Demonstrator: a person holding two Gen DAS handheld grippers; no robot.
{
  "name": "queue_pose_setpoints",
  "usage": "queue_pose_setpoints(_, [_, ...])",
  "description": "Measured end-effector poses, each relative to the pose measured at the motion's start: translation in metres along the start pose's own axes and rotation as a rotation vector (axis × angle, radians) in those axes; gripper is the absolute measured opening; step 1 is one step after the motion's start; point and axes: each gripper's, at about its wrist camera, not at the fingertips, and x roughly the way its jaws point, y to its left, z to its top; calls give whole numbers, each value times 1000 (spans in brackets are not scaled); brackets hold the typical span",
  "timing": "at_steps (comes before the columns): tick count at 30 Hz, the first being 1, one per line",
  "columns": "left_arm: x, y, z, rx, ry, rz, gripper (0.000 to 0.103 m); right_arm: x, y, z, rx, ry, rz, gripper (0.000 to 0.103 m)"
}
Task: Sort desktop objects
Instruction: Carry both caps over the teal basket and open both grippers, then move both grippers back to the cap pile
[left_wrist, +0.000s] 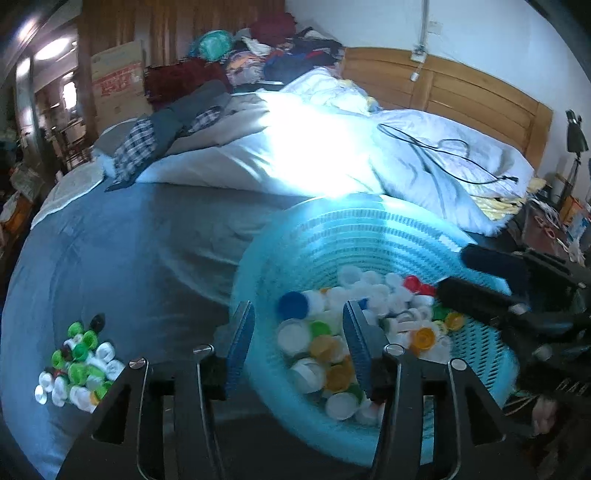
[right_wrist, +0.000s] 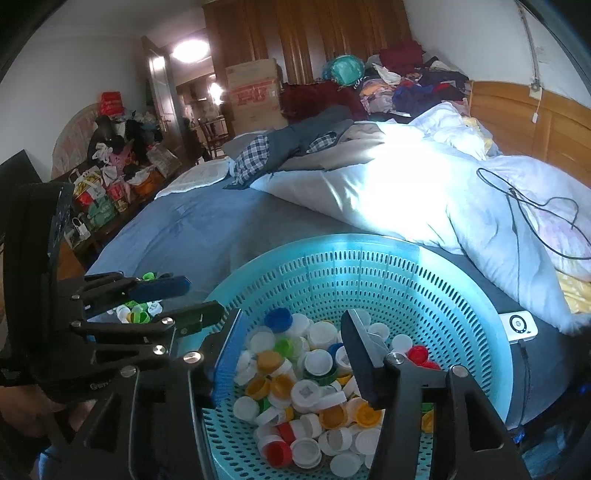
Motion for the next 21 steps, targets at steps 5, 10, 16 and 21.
queue_pose_setpoints(5, [2,91,-38,-159,33,97,45,7,26,-3,-53,17,52,58])
queue_pose_setpoints(10, [5,233,-66,-376,64,286,44,23,52,-9,-97,54,90,58])
queue_pose_setpoints(16, [50,323,-78,-441,210,391,44,36,73,-18,-133,100,112,58])
queue_pose_setpoints(21, [67,302,-108,-322,249,379,50,40,86,-27,-155,128,114,58])
